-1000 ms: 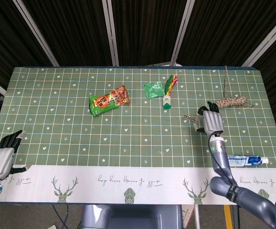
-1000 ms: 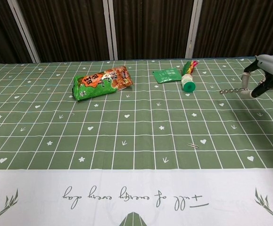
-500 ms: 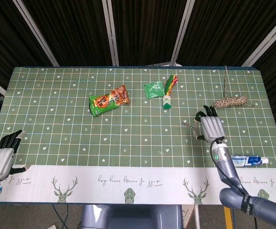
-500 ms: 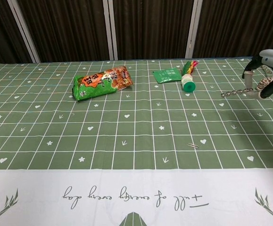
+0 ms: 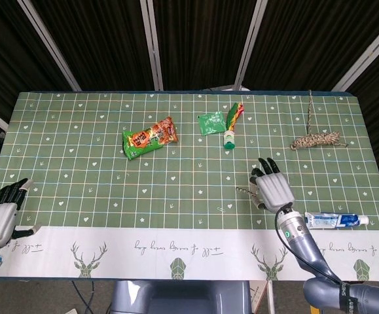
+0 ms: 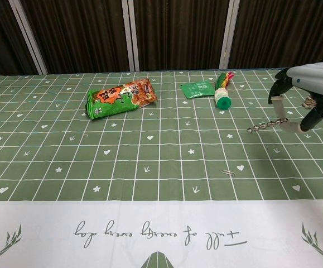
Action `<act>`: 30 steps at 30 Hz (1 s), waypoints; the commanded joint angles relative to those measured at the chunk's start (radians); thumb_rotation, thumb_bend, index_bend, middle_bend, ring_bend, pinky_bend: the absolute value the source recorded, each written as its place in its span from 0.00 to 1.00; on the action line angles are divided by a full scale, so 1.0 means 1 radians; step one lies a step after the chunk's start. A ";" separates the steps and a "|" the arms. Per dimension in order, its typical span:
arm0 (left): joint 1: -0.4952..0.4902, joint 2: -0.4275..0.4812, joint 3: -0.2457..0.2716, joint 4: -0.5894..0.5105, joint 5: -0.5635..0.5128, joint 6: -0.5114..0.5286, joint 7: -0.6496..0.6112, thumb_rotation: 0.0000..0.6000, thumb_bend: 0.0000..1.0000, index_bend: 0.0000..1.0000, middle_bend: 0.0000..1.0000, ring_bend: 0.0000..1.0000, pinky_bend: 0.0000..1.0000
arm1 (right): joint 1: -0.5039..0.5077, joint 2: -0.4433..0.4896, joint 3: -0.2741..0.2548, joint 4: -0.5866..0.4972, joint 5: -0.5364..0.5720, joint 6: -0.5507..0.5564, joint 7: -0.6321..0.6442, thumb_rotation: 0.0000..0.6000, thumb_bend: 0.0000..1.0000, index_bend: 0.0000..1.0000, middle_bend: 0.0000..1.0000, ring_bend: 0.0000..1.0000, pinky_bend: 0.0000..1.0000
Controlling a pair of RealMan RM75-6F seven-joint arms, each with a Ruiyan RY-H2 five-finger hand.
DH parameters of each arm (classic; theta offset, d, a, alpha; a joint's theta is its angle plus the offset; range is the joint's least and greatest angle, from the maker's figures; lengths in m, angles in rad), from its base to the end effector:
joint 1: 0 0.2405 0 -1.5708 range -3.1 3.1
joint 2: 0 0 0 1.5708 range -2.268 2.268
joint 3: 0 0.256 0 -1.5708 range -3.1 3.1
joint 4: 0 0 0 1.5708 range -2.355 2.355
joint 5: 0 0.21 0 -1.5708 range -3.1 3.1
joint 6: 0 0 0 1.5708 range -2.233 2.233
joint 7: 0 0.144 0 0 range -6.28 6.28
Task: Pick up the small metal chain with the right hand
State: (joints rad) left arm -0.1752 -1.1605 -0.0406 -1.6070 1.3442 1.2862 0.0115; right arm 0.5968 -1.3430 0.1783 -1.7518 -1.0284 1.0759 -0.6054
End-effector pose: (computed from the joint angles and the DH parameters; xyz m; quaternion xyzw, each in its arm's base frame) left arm -0.3223 0.2041 0.1261 -0.5983 -0.4645 -0.3356 0.5600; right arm -0.1782 -0.3114 0.0465 0.7292 -0.3542 0.3122 0.4953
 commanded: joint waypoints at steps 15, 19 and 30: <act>0.001 -0.014 -0.006 0.035 0.005 0.022 0.050 1.00 0.15 0.00 0.00 0.00 0.00 | 0.037 -0.058 -0.058 -0.028 0.059 0.047 -0.146 1.00 0.30 0.66 0.27 0.00 0.00; 0.001 -0.015 -0.008 0.036 -0.001 0.021 0.053 1.00 0.15 0.00 0.00 0.00 0.00 | 0.046 -0.065 -0.067 -0.037 0.085 0.051 -0.174 1.00 0.30 0.66 0.27 0.00 0.00; 0.003 -0.012 -0.009 0.037 0.002 0.024 0.048 1.00 0.15 0.00 0.00 0.00 0.00 | 0.067 -0.049 -0.094 -0.097 0.106 0.070 -0.244 1.00 0.31 0.66 0.27 0.00 0.00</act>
State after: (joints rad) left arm -0.1719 -1.1729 -0.0493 -1.5703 1.3458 1.3094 0.0594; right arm 0.6617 -1.3952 0.0880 -1.8426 -0.9235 1.1419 -0.8434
